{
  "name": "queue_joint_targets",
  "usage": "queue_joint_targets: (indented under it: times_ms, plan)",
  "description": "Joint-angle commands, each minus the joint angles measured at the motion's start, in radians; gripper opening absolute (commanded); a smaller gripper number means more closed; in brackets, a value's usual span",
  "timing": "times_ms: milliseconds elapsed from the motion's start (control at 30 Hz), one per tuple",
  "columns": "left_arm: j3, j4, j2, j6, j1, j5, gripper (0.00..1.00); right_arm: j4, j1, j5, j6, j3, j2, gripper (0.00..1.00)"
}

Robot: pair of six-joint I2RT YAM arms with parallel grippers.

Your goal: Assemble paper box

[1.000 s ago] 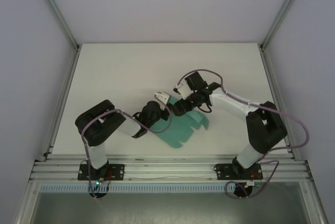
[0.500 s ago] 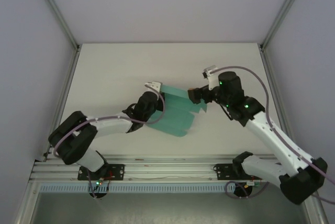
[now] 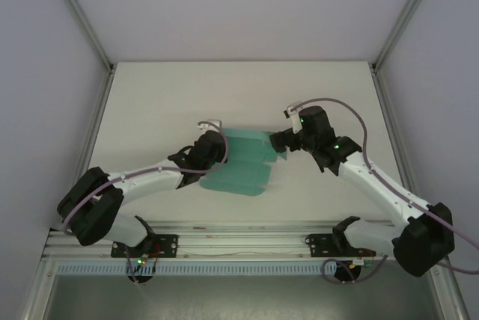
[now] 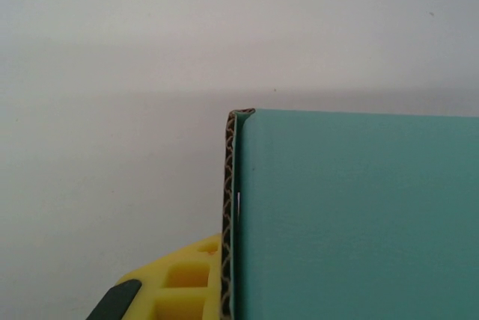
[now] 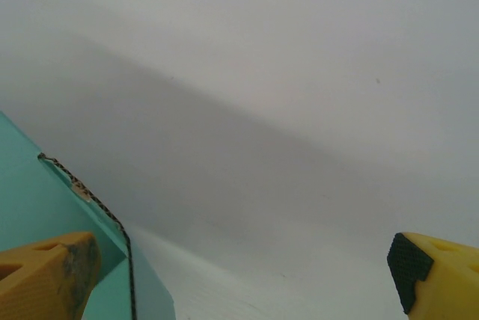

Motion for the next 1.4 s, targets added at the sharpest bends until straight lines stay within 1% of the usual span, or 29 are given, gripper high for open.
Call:
queue_joint_targets:
  times_ms: [0, 100, 133, 233, 367, 400, 433, 467, 533, 633, 733, 800, 867, 900, 967, 1000, 1033, 1067, 1133, 1200, 1233, 1300, 1367]
  plan:
    - [0.075, -0.086, 0.002, -0.052, 0.009, -0.038, 0.0, 0.136, 0.024, -0.025, -0.015, -0.013, 0.038, 1.0]
    - [0.095, -0.1, 0.01, -0.054, 0.002, -0.044, 0.0, 0.21, 0.06, 0.036, -0.014, -0.023, 0.098, 1.0]
    - [0.101, -0.102, 0.009, -0.057, 0.001, -0.044, 0.0, 0.233, 0.076, 0.075, -0.014, -0.021, 0.118, 1.0]
    - [0.127, -0.128, 0.009, -0.064, 0.001, -0.044, 0.0, 0.349, 0.136, 0.245, 0.016, -0.024, 0.173, 1.0]
    - [0.154, -0.151, 0.016, -0.086, -0.008, -0.049, 0.0, 0.621, 0.193, 0.51, 0.254, -0.068, 0.218, 1.0]
    - [0.157, -0.156, 0.019, -0.087, -0.01, -0.057, 0.0, 0.66, 0.207, 0.543, 0.284, -0.07, 0.232, 1.0]
    - [0.162, -0.163, 0.023, -0.119, -0.012, -0.065, 0.0, 0.682, 0.223, 0.595, 0.311, -0.065, 0.249, 1.0]
    - [0.168, -0.173, 0.026, -0.133, -0.013, -0.081, 0.0, 0.681, 0.238, 0.655, 0.339, -0.048, 0.268, 1.0]
    - [0.177, -0.185, 0.029, -0.142, -0.015, -0.089, 0.0, 0.624, 0.253, 0.704, 0.36, -0.005, 0.295, 0.99]
    - [0.183, -0.196, 0.021, -0.148, -0.015, -0.113, 0.0, 0.551, 0.274, 0.75, 0.343, 0.029, 0.3, 1.0]
    - [0.181, -0.198, 0.008, -0.16, -0.006, -0.134, 0.0, 0.547, 0.278, 0.733, 0.335, -0.021, 0.225, 1.0]
    - [0.18, -0.193, -0.004, -0.171, 0.015, -0.114, 0.0, 0.486, 0.279, 0.714, 0.369, -0.058, 0.129, 1.0]
    - [0.179, -0.185, -0.017, -0.169, 0.033, -0.1, 0.0, 0.386, 0.278, 0.689, 0.421, -0.086, 0.016, 1.0]
    - [0.181, -0.186, -0.022, -0.166, 0.04, -0.102, 0.0, 0.346, 0.278, 0.643, 0.423, -0.107, -0.046, 1.0]
    - [0.184, -0.181, -0.032, -0.152, 0.052, -0.094, 0.0, 0.38, 0.265, 0.5, 0.306, -0.22, -0.192, 1.0]
    - [0.186, -0.179, -0.036, -0.145, 0.055, -0.095, 0.0, 0.429, 0.247, 0.44, 0.262, -0.295, -0.262, 1.0]
    - [0.187, -0.176, -0.038, -0.131, 0.057, -0.1, 0.0, 0.461, 0.221, 0.435, 0.275, -0.357, -0.331, 1.0]
    - [0.189, -0.181, -0.039, -0.121, 0.058, -0.104, 0.0, 0.43, 0.184, 0.434, 0.334, -0.388, -0.401, 1.0]
    - [0.202, -0.205, -0.04, -0.115, 0.058, -0.112, 0.0, 0.293, 0.115, 0.381, 0.412, -0.375, -0.495, 1.0]
    - [0.208, -0.223, -0.045, -0.12, 0.058, -0.116, 0.0, 0.171, 0.098, 0.342, 0.425, -0.355, -0.552, 1.0]
    - [0.205, -0.223, -0.049, -0.122, 0.059, -0.113, 0.0, 0.11, 0.098, 0.347, 0.441, -0.344, -0.558, 1.0]
    - [0.196, -0.207, -0.058, -0.126, 0.059, -0.101, 0.0, 0.014, 0.098, 0.374, 0.468, -0.324, -0.539, 1.0]
    - [0.192, -0.196, -0.064, -0.124, 0.058, -0.077, 0.0, -0.01, 0.098, 0.371, 0.475, -0.324, -0.496, 1.0]
